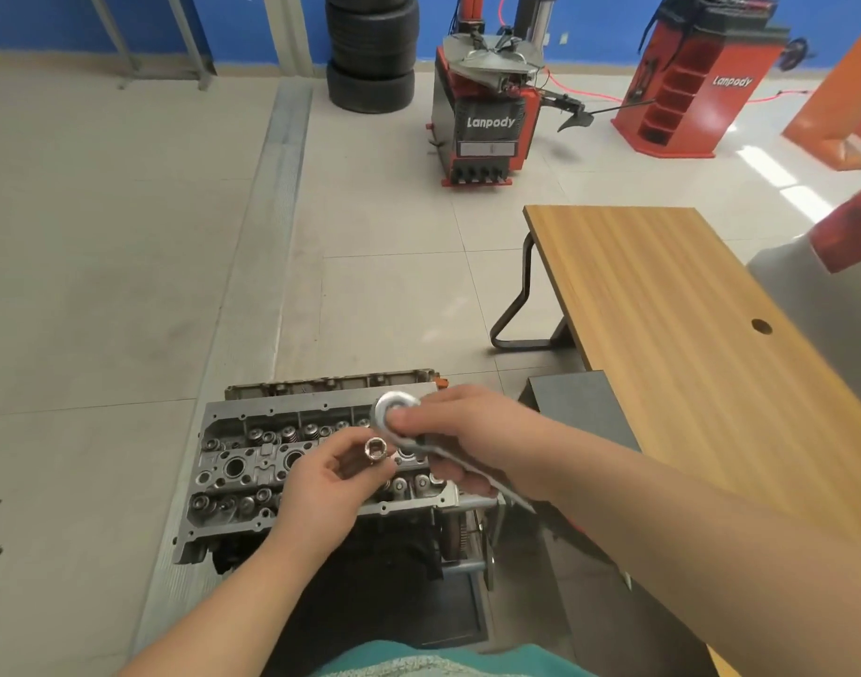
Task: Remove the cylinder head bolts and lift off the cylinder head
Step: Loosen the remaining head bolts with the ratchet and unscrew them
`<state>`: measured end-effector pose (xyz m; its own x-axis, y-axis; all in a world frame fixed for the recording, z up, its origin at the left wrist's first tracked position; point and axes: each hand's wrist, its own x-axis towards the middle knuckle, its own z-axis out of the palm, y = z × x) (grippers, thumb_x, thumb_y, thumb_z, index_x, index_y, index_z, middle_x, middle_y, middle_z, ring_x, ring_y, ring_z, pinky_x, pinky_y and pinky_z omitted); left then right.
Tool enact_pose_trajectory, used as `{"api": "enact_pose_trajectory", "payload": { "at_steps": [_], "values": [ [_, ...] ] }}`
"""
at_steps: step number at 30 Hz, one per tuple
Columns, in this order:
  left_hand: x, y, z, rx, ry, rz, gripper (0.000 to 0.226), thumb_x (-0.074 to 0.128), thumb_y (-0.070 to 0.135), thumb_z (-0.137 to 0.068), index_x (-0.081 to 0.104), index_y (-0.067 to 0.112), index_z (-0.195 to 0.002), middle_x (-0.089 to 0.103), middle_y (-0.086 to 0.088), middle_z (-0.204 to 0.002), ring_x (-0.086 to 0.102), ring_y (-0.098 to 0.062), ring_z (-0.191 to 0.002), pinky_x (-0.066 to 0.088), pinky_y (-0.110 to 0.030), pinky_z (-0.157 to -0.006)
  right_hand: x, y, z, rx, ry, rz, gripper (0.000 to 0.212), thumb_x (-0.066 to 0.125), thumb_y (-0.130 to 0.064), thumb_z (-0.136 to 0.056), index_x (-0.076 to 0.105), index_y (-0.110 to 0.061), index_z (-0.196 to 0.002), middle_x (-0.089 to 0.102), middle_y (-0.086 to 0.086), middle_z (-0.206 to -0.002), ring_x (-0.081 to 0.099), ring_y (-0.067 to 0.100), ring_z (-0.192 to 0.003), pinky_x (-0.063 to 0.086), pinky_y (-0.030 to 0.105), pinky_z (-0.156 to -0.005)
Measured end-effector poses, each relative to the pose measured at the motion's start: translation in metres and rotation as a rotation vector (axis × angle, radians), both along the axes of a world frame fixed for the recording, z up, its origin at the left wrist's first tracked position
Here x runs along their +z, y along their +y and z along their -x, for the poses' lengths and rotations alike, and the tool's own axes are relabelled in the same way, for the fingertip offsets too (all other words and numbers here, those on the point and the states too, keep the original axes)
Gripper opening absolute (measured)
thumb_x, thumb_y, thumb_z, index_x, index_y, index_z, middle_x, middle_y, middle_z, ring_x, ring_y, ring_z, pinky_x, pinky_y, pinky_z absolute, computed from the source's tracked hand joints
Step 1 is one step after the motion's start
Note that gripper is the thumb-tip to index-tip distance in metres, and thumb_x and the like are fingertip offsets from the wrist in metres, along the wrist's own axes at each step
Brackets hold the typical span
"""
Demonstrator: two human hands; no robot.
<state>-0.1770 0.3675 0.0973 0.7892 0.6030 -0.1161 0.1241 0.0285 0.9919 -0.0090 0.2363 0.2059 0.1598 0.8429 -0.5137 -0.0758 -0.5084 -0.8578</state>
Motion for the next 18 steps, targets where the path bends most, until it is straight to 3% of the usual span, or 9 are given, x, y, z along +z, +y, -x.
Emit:
{"api": "enact_pose_trajectory", "payload": {
  "at_steps": [5, 7, 8, 10, 13, 16, 18],
  "values": [
    [-0.006, -0.007, 0.000, 0.075, -0.020, -0.012, 0.039, 0.081, 0.004, -0.088, 0.081, 0.039, -0.105, 0.081, 0.002, -0.112, 0.075, -0.013, -0.110, 0.057, -0.016, -0.092, -0.029, -0.036, -0.058, -0.243, -0.127, 0.034, 0.039, 0.076, -0.066, -0.084, 0.077, -0.030, -0.099, 0.070, 0.006, -0.079, 0.059, 0.021, -0.057, 0.052, 0.028, -0.051],
    [-0.007, -0.011, 0.000, 0.098, -0.032, -0.015, 0.036, 0.081, 0.009, -0.088, 0.080, 0.040, -0.107, 0.080, 0.001, -0.112, 0.074, -0.013, -0.111, 0.057, -0.016, -0.092, -0.070, -0.054, -0.088, -0.339, -0.393, 0.139, 0.022, 0.074, -0.038, -0.094, 0.074, -0.032, -0.115, 0.076, -0.002, -0.091, 0.071, 0.021, -0.074, 0.063, 0.035, -0.069],
    [-0.007, -0.012, 0.000, 0.109, -0.037, -0.012, 0.033, 0.082, 0.015, -0.087, 0.080, 0.040, -0.108, 0.080, 0.001, -0.112, 0.074, -0.014, -0.111, 0.057, -0.016, -0.092, -0.092, -0.063, -0.103, -0.356, -0.539, 0.201, 0.032, 0.067, -0.021, -0.096, 0.071, -0.033, -0.125, 0.076, -0.003, -0.097, 0.073, 0.022, -0.081, 0.063, 0.037, -0.072],
    [-0.007, -0.015, 0.000, 0.131, -0.044, -0.005, 0.029, 0.081, 0.025, -0.084, 0.080, 0.038, -0.110, 0.080, -0.002, -0.112, 0.074, -0.016, -0.112, 0.057, -0.018, -0.092, -0.134, -0.080, -0.133, -0.322, -0.743, 0.306, 0.050, 0.057, -0.008, -0.097, 0.063, -0.036, -0.138, 0.072, -0.004, -0.099, 0.070, 0.020, -0.081, 0.056, 0.030, -0.059],
    [-0.004, -0.019, -0.001, 0.158, -0.053, 0.016, 0.028, 0.079, 0.023, -0.084, 0.080, 0.036, -0.109, 0.080, -0.004, -0.112, 0.075, -0.018, -0.111, 0.059, -0.020, -0.090, -0.183, -0.099, -0.170, -0.268, -0.953, 0.432, 0.054, 0.055, -0.005, -0.098, 0.061, -0.038, -0.141, 0.064, -0.008, -0.087, 0.064, 0.018, -0.069, 0.045, 0.023, -0.046],
    [-0.003, -0.020, -0.002, 0.190, -0.048, 0.035, 0.028, 0.079, 0.015, -0.085, 0.081, 0.032, -0.108, 0.081, -0.005, -0.110, 0.075, -0.017, -0.110, 0.059, -0.020, -0.088, -0.214, -0.108, -0.193, -0.256, -1.030, 0.498, 0.055, 0.055, -0.004, -0.095, 0.060, -0.033, -0.142, 0.071, 0.005, -0.104, 0.065, 0.023, -0.074, 0.055, 0.032, -0.056],
    [-0.003, -0.022, -0.003, 0.198, -0.034, 0.022, 0.032, 0.078, 0.005, -0.089, 0.081, 0.030, -0.108, 0.081, -0.006, -0.109, 0.075, -0.017, -0.109, 0.059, -0.021, -0.089, -0.227, -0.112, -0.204, -0.243, -1.059, 0.525, 0.050, 0.056, -0.006, -0.096, 0.057, -0.030, -0.140, 0.071, 0.012, -0.112, 0.064, 0.028, -0.079, 0.052, 0.033, -0.060]
  ]
}}
